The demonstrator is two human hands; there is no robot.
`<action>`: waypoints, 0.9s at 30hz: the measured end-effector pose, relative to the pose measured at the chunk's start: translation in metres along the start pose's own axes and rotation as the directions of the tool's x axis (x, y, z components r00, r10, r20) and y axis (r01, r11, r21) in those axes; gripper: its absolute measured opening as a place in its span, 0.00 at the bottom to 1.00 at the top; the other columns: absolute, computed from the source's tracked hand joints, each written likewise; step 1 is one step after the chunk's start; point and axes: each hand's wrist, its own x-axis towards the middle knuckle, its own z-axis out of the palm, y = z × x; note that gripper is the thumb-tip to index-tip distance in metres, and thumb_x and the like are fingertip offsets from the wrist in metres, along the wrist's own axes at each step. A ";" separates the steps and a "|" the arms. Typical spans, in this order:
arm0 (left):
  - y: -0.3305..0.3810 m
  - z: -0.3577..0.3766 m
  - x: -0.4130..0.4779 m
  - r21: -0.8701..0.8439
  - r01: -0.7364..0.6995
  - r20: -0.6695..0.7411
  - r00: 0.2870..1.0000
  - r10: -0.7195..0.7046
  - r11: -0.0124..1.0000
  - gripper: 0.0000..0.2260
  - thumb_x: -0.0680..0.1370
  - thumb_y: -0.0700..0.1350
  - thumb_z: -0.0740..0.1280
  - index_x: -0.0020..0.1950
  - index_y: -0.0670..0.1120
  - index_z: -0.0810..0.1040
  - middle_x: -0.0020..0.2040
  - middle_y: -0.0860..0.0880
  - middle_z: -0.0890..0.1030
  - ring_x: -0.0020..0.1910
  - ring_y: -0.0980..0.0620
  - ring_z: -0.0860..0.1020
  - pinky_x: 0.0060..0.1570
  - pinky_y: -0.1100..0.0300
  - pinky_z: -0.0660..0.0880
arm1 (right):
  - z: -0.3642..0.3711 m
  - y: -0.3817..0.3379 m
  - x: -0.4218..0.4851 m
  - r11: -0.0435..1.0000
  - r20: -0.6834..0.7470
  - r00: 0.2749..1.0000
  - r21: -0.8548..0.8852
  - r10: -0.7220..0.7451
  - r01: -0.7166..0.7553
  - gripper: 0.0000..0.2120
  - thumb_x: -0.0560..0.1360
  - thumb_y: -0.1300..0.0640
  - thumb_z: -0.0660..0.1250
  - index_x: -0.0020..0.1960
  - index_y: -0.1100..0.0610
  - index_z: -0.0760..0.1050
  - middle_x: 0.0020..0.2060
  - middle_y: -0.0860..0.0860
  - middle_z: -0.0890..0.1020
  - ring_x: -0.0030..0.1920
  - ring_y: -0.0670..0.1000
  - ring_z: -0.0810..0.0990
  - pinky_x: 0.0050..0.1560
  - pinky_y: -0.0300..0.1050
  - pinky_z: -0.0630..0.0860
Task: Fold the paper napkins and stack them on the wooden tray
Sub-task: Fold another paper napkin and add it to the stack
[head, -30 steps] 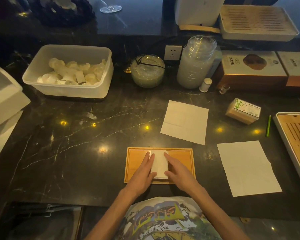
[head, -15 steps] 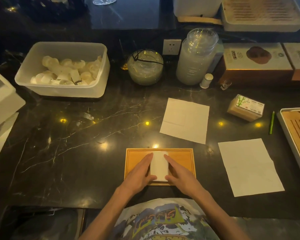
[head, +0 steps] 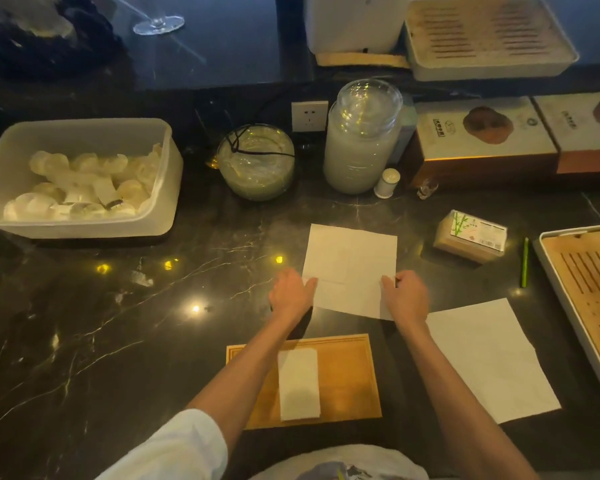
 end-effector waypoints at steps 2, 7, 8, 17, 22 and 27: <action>0.008 0.010 0.005 0.072 0.035 -0.023 0.999 -0.034 0.997 0.21 0.82 0.54 0.64 0.68 0.42 0.71 0.66 0.42 0.75 0.63 0.43 0.77 0.61 0.48 0.75 | 0.009 -0.001 0.007 0.996 -0.033 0.999 -0.085 -0.002 -0.001 0.10 0.79 0.53 0.69 0.52 0.60 0.78 0.50 0.55 0.82 0.48 0.54 0.80 0.41 0.42 0.73; 0.013 0.015 0.011 0.103 0.036 0.000 0.999 -0.036 0.994 0.13 0.82 0.46 0.65 0.63 0.41 0.76 0.64 0.43 0.76 0.61 0.44 0.77 0.55 0.53 0.76 | 0.022 0.001 0.004 0.997 -0.080 0.997 -0.077 0.009 -0.016 0.06 0.80 0.56 0.67 0.52 0.58 0.80 0.50 0.55 0.81 0.49 0.54 0.80 0.46 0.47 0.77; 0.012 0.009 0.013 0.052 0.040 0.062 0.997 -0.043 0.998 0.11 0.81 0.45 0.65 0.61 0.40 0.77 0.62 0.42 0.76 0.59 0.43 0.77 0.55 0.52 0.76 | 0.020 0.002 0.003 0.999 -0.060 0.998 -0.048 0.010 -0.013 0.05 0.79 0.56 0.67 0.51 0.57 0.80 0.49 0.55 0.81 0.49 0.54 0.80 0.46 0.48 0.78; -0.011 -0.041 -0.030 -0.943 0.319 0.331 0.920 0.209 0.090 0.29 0.79 0.59 0.62 0.77 0.48 0.63 0.74 0.40 0.71 0.75 0.40 0.67 0.76 0.41 0.61 | -0.035 -0.014 -0.066 0.639 0.441 0.896 0.675 0.052 -0.369 0.03 0.76 0.56 0.72 0.49 0.52 0.80 0.49 0.53 0.82 0.46 0.50 0.81 0.39 0.39 0.80; -0.012 -0.023 -0.075 -0.895 0.387 0.434 0.872 0.229 0.221 0.21 0.83 0.51 0.63 0.73 0.43 0.69 0.68 0.38 0.78 0.67 0.38 0.76 0.64 0.42 0.76 | -0.035 -0.009 -0.137 0.698 0.552 0.832 0.618 -0.058 -0.361 0.05 0.77 0.54 0.72 0.51 0.54 0.81 0.43 0.52 0.86 0.44 0.49 0.84 0.45 0.44 0.82; -0.006 -0.041 -0.096 -0.836 0.223 0.356 0.916 0.185 0.502 0.16 0.80 0.34 0.57 0.68 0.41 0.71 0.64 0.35 0.76 0.63 0.36 0.76 0.62 0.42 0.75 | -0.049 0.020 -0.159 0.858 0.517 0.854 0.466 -0.063 -0.218 0.16 0.80 0.45 0.65 0.46 0.56 0.82 0.35 0.51 0.86 0.33 0.45 0.84 0.32 0.34 0.78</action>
